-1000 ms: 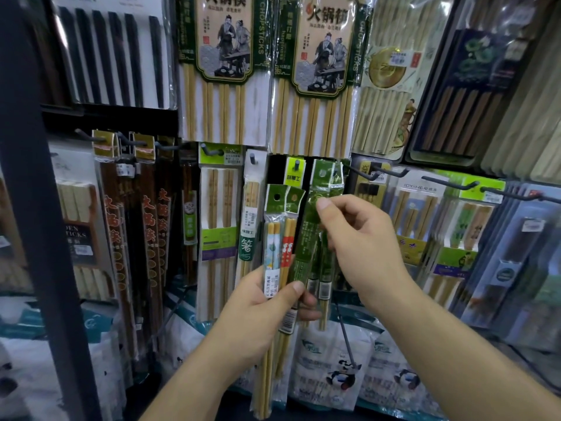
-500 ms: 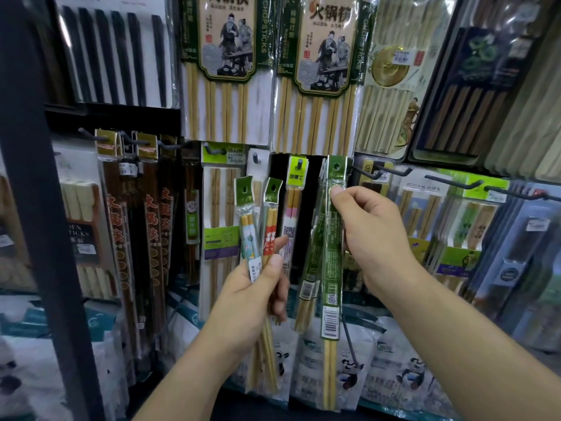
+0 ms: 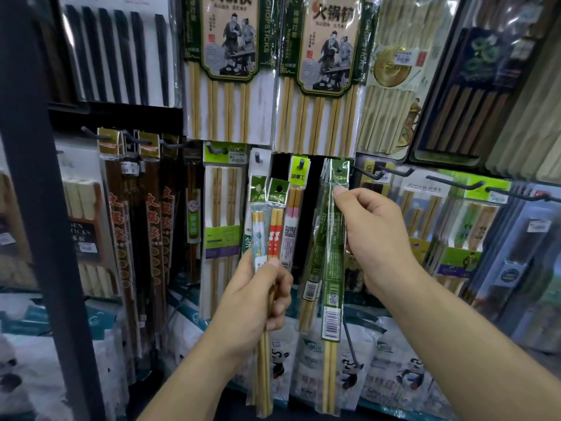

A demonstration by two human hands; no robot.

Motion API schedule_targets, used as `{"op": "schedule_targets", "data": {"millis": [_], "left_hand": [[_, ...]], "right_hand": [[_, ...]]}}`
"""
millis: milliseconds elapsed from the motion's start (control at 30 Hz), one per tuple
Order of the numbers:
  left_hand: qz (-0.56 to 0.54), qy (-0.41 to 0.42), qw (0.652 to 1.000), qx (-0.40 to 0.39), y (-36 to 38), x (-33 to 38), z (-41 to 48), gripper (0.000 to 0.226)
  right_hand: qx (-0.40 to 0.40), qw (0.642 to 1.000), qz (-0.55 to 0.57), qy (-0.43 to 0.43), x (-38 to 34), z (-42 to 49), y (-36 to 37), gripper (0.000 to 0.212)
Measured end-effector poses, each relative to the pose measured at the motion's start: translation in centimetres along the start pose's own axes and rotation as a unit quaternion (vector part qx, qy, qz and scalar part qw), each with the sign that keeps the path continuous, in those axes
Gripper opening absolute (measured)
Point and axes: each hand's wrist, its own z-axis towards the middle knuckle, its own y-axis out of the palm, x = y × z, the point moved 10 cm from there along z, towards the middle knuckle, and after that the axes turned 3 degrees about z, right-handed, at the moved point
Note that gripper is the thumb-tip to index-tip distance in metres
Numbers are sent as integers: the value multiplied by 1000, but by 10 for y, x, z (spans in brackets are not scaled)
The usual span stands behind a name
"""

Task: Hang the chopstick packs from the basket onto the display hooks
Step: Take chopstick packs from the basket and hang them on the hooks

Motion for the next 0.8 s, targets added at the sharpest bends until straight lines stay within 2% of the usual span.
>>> {"op": "schedule_targets", "data": {"millis": [33, 100, 167, 233, 367, 533, 633, 800], "left_hand": [[1, 2, 1000, -3, 2, 2, -1, 9], [10, 10, 1000, -5, 4, 3, -2, 26], [22, 17, 1000, -4, 4, 6, -3, 10], [48, 29, 998, -2, 4, 9, -3, 32], [59, 36, 997, 16, 2, 10, -2, 21], [65, 26, 997, 33, 2, 8, -4, 16], [75, 36, 996, 33, 5, 12, -4, 15], [53, 41, 998, 13, 15, 11, -5, 14]], "right_hand": [[2, 1000, -2, 2, 2, 1, 0, 41], [13, 1000, -4, 3, 4, 3, -3, 46], [24, 1000, -7, -6, 4, 5, -5, 47], [27, 999, -12, -14, 6, 6, -7, 47], [22, 997, -73, -14, 17, 5, -9, 51], [52, 994, -97, -2, 29, -1, -18, 40], [79, 995, -58, -24, 21, -8, -23, 33], [-51, 996, -20, -68, 0, -25, 13, 24]]}}
